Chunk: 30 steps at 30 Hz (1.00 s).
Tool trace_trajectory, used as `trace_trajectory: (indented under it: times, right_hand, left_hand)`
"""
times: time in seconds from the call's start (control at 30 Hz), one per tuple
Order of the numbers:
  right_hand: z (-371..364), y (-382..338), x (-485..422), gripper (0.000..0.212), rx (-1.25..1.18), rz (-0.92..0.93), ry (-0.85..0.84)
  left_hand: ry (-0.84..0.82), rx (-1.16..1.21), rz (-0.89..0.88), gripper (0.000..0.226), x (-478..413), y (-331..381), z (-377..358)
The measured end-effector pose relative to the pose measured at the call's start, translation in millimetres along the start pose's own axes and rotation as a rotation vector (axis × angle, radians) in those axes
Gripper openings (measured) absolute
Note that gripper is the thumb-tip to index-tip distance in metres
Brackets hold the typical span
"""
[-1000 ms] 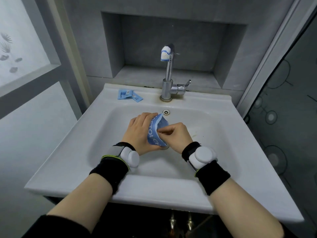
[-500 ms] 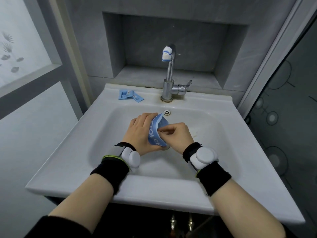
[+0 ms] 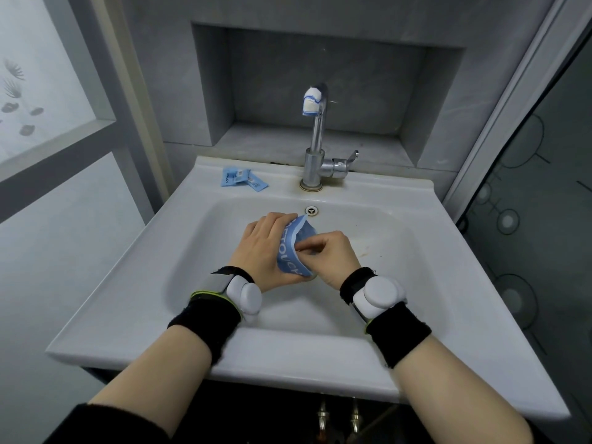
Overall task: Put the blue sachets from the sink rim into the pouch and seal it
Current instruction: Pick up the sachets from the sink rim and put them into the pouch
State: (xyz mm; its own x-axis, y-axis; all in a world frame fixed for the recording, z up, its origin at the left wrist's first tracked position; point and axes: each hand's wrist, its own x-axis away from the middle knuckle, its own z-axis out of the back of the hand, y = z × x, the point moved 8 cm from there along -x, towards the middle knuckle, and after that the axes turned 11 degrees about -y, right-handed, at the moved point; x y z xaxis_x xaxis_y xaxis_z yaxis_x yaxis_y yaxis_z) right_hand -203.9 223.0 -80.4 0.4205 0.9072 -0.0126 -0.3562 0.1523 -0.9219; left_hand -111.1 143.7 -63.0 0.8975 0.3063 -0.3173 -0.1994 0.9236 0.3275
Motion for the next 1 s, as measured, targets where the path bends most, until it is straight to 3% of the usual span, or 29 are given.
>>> trace_trajectory:
  times: [0.57,0.77,1.0]
  right_hand:
    - [6,-7,0,0.01,0.052,0.057,0.061]
    - [14,-11,0,0.002,0.071,0.108,0.131]
    - [30,-8,1,0.014,-0.006,0.12,0.29]
  left_hand:
    - [-0.004,0.016,0.058,0.106,2,-3,2]
    - [0.032,0.013,0.073,0.1,3,-5,5]
    - [0.057,0.057,0.112,0.103,3,-12,3]
